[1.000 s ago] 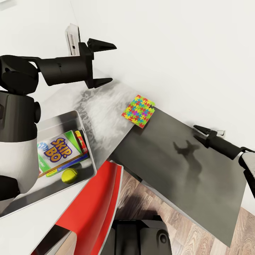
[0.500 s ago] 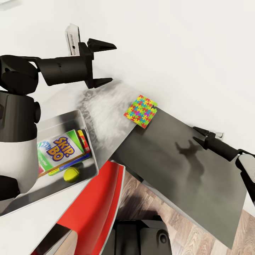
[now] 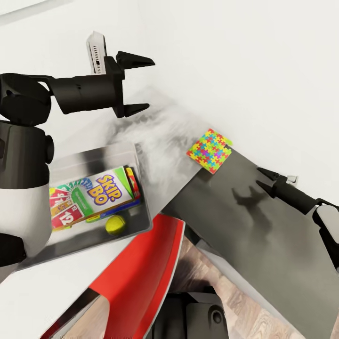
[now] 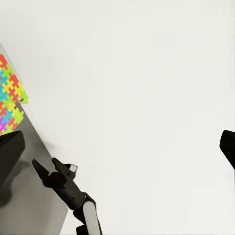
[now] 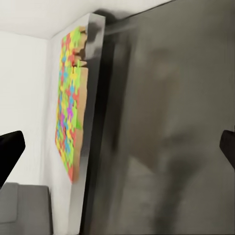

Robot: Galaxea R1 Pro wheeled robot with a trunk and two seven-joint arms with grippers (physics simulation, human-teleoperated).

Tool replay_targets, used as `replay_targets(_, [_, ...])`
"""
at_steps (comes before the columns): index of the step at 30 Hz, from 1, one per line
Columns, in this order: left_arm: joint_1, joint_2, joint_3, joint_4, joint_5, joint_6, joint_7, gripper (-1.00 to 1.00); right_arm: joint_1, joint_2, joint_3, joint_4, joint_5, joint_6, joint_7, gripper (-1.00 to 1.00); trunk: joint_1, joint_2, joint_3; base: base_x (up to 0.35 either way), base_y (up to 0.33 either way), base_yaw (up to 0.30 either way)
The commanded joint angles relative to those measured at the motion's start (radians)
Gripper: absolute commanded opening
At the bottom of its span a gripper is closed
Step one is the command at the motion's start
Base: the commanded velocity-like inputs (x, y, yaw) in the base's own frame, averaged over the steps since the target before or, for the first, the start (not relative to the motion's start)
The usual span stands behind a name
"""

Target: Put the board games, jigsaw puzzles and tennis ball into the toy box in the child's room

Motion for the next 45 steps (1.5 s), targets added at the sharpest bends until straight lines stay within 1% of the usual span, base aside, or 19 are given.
replay_targets(1, [-0.001,0.000,0.000,0.000,0.007,0.000,0.008,1.00,0.000,0.000,-0.002,0.000,-0.003,0.007,0.003,1.00,0.001,-0.002,-0.001,0.000,0.000,0.280])
replay_targets(9, [-0.001,0.000,0.000,0.000,0.007,0.002,0.007,1.00,0.000,0.000,-0.002,0.001,-0.003,0.006,0.008,1.00,0.001,-0.002,-0.001,0.000,0.000,0.266])
replay_targets(16, [-0.001,0.000,0.000,0.000,0.007,0.003,0.006,1.00,0.000,0.000,-0.005,0.001,-0.003,0.006,0.010,1.00,0.001,-0.002,-0.001,0.000,0.000,0.135])
replay_targets(35, [-0.001,-0.006,-0.002,0.000,0.007,0.004,0.007,1.00,-0.001,-0.008,-0.015,-0.007,-0.004,0.007,0.011,1.00,0.001,-0.002,-0.001,0.000,-0.002,0.028])
replay_targets(45, [0.000,-0.009,-0.004,0.000,0.007,0.005,0.008,1.00,0.000,-0.011,-0.018,-0.010,-0.005,0.008,0.011,1.00,0.001,-0.002,-0.001,0.000,-0.126,0.003])
